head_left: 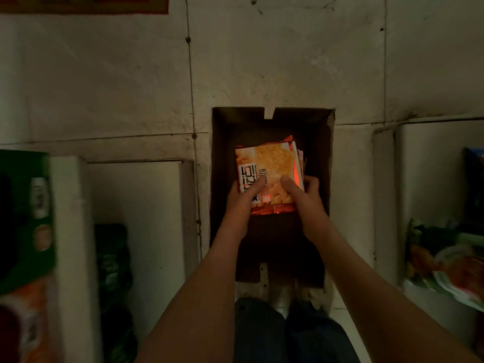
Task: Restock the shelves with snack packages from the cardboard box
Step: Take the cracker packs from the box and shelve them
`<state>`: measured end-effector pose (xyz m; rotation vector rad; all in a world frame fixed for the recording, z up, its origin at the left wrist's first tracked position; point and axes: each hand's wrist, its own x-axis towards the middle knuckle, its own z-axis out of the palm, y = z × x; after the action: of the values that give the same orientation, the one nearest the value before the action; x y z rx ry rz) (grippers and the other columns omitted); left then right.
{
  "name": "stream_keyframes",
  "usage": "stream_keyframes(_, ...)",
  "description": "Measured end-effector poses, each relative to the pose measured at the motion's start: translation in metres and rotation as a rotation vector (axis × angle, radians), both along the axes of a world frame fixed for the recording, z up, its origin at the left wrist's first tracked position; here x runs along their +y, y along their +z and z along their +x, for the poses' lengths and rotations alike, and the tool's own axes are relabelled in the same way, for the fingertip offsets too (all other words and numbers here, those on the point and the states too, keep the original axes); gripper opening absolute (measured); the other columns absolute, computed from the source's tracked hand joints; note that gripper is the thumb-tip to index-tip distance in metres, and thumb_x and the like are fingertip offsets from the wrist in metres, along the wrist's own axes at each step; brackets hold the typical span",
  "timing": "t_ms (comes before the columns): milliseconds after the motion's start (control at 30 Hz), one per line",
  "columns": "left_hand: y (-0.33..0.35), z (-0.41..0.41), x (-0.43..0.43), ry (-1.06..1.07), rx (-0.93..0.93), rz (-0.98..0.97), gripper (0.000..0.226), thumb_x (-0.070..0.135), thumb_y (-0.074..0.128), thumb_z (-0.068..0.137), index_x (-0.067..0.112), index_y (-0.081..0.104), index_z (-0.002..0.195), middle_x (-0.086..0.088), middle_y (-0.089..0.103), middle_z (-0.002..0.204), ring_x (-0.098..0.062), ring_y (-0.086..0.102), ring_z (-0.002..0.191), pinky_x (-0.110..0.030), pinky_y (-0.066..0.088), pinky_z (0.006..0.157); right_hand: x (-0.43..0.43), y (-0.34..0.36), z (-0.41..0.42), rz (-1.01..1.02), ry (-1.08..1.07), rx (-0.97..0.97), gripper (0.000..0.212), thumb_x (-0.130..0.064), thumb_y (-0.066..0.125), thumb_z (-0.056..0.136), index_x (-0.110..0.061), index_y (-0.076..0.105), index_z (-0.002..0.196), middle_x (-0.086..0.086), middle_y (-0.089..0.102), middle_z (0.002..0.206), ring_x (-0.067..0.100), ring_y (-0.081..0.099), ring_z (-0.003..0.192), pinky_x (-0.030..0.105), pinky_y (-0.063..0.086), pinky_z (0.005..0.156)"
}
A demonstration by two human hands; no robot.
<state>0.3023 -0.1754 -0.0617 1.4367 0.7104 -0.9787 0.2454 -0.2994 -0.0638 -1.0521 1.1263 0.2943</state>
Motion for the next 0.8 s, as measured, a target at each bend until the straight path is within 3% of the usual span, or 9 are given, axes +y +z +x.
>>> stream_keyframes(200,0.151,0.010,-0.009,-0.047,-0.110,-0.064,0.037,0.028,0.073,0.079,0.029,0.060,0.114,-0.002,0.070,0.108,-0.022,0.069,0.097,-0.040,0.055,0.086,-0.011,0.156,0.008,-0.026,0.016,-0.046,0.051,-0.033,0.064,0.086,-0.018,0.033,0.124,0.004,0.059,0.112,0.018,0.065,0.094,0.037,0.055,0.080)
stream_keyframes(333,0.257,0.014,-0.008,-0.157,-0.197,-0.130,0.062,0.032,0.075,0.074,0.026,0.050,0.131,-0.004,0.066,0.117,-0.023,0.067,0.103,-0.042,0.054,0.089,-0.013,0.263,0.001,-0.062,-0.001,-0.127,0.048,-0.031,0.062,0.088,-0.015,0.033,0.123,0.002,0.058,0.110,0.012,0.064,0.090,0.028,0.055,0.074)
stream_keyframes(400,0.313,0.015,-0.009,-0.202,-0.276,-0.157,0.052,0.029,0.068,0.084,0.025,0.048,0.131,-0.002,0.066,0.116,-0.019,0.066,0.102,-0.035,0.054,0.086,-0.013,0.321,-0.004,-0.110,-0.010,-0.182,0.048,-0.030,0.061,0.089,-0.016,0.032,0.125,-0.001,0.057,0.110,0.011,0.064,0.090,0.026,0.055,0.070)
stream_keyframes(467,0.364,0.014,-0.014,-0.244,-0.325,-0.177,0.039,0.030,0.056,0.092,0.027,0.047,0.130,0.003,0.066,0.111,-0.013,0.067,0.096,-0.028,0.054,0.079,-0.015,0.370,-0.011,-0.126,-0.033,-0.246,0.051,-0.029,0.060,0.090,-0.019,0.029,0.129,0.000,0.057,0.115,0.014,0.064,0.095,0.029,0.056,0.075)
stream_keyframes(633,0.479,-0.004,-0.027,-0.325,-0.438,-0.237,0.041,0.033,0.043,0.098,0.020,0.041,0.137,-0.005,0.063,0.120,-0.017,0.066,0.101,-0.025,0.056,0.076,-0.016,0.481,-0.039,-0.227,-0.092,-0.412,0.064,-0.026,0.057,0.092,-0.032,0.015,0.140,0.004,0.047,0.136,0.023,0.059,0.113,0.044,0.053,0.091)
stream_keyframes(700,0.515,-0.012,-0.029,-0.400,-0.459,-0.287,0.041,0.031,0.042,0.098,0.020,0.040,0.137,-0.004,0.063,0.120,-0.016,0.066,0.100,-0.023,0.056,0.074,-0.018,0.518,-0.055,-0.271,-0.099,-0.477,0.069,-0.026,0.057,0.092,-0.034,0.011,0.143,0.002,0.044,0.138,0.021,0.057,0.115,0.039,0.054,0.090)
stream_keyframes(800,0.562,-0.017,-0.033,-0.524,-0.492,-0.380,0.046,0.027,0.050,0.095,0.019,0.039,0.139,-0.005,0.063,0.121,-0.019,0.066,0.102,-0.029,0.056,0.082,-0.019,0.564,-0.084,-0.348,-0.153,-0.543,0.073,-0.027,0.058,0.091,-0.035,0.009,0.145,-0.003,0.043,0.139,0.016,0.057,0.115,0.034,0.055,0.089)
